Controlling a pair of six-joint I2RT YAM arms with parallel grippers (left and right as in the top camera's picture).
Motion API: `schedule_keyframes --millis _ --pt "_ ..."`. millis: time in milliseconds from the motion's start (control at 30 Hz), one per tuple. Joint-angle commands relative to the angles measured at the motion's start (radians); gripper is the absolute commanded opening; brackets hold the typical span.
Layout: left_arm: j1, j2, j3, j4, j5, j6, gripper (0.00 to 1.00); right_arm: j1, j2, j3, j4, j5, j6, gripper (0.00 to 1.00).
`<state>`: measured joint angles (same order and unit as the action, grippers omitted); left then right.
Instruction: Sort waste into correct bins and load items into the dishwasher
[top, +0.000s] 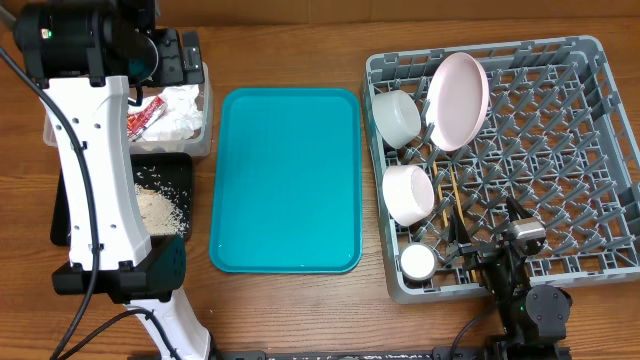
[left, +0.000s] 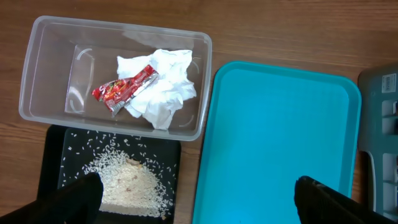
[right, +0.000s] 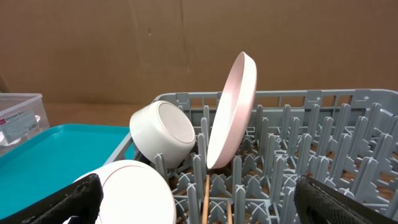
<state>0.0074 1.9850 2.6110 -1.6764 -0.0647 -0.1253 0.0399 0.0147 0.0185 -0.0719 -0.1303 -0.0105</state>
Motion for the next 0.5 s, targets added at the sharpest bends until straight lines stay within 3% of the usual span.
schedule_keyframes --millis 0,267,467 --pt "0.004 -0.011 0.009 0.002 -0.005 -0.010 1.00 0.000 -0.012 -0.010 0.002 0.006 0.006 1.00" --pt "0.005 -0.125 -0.036 0.003 -0.005 -0.010 1.00 0.000 -0.012 -0.010 0.002 0.006 0.006 1.00" --pt "0.005 -0.394 -0.340 0.012 -0.005 -0.010 1.00 0.000 -0.012 -0.010 0.002 0.006 0.007 1.00"
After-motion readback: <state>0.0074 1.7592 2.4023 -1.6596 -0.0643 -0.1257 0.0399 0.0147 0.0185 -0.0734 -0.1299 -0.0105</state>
